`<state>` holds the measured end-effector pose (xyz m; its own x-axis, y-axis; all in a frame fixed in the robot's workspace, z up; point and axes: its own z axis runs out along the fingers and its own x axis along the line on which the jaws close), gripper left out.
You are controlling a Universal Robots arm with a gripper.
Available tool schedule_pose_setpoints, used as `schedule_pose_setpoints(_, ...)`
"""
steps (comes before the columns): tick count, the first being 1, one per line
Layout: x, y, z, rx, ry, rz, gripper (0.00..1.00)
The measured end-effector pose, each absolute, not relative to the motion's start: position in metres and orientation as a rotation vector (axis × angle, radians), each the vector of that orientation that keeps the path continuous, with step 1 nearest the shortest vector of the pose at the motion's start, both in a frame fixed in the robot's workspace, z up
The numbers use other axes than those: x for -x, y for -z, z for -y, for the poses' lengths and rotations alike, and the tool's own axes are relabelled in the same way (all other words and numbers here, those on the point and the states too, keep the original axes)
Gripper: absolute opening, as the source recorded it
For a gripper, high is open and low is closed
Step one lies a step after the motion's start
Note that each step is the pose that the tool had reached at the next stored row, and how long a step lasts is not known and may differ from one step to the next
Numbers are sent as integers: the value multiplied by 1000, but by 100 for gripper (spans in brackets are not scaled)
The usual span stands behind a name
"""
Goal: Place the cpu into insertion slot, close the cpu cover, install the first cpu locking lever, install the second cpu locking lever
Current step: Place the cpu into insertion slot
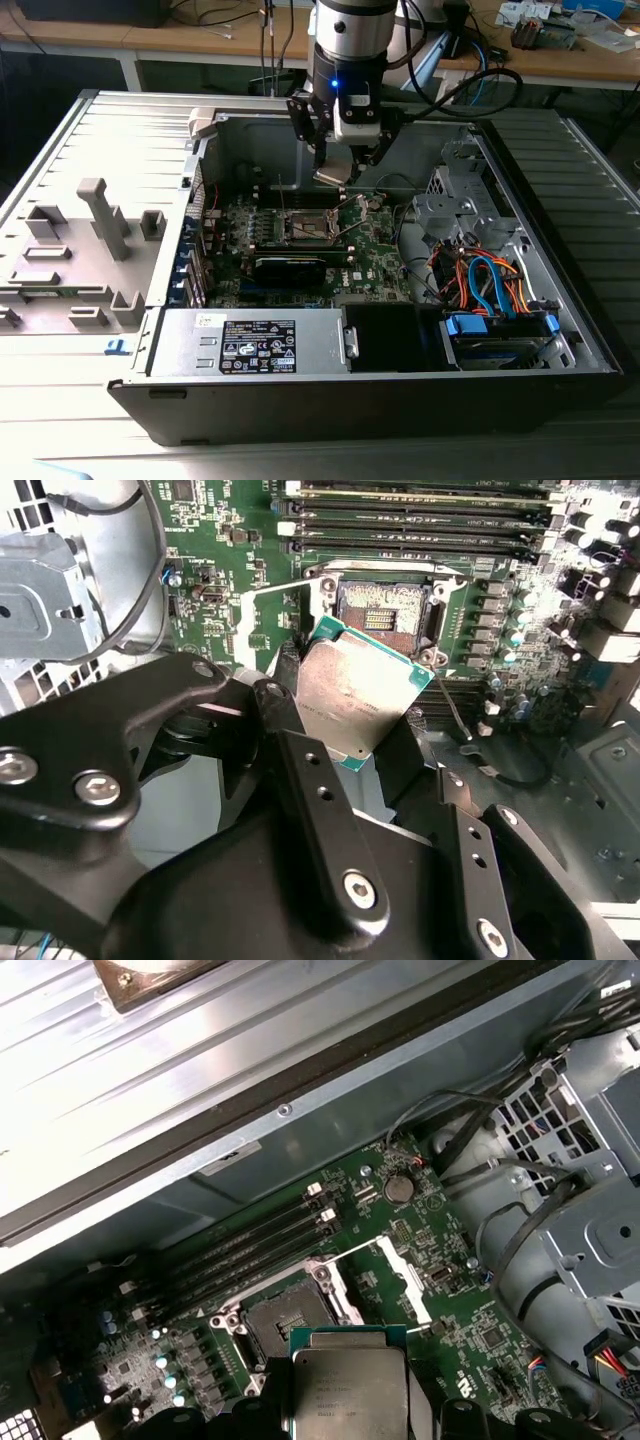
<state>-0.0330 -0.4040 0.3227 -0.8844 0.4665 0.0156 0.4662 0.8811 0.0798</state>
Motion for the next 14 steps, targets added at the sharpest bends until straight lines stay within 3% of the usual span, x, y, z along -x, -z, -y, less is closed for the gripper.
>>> schedule_pose_setpoints(14, 33, -322, 404, -819, -121, -3023, 55)
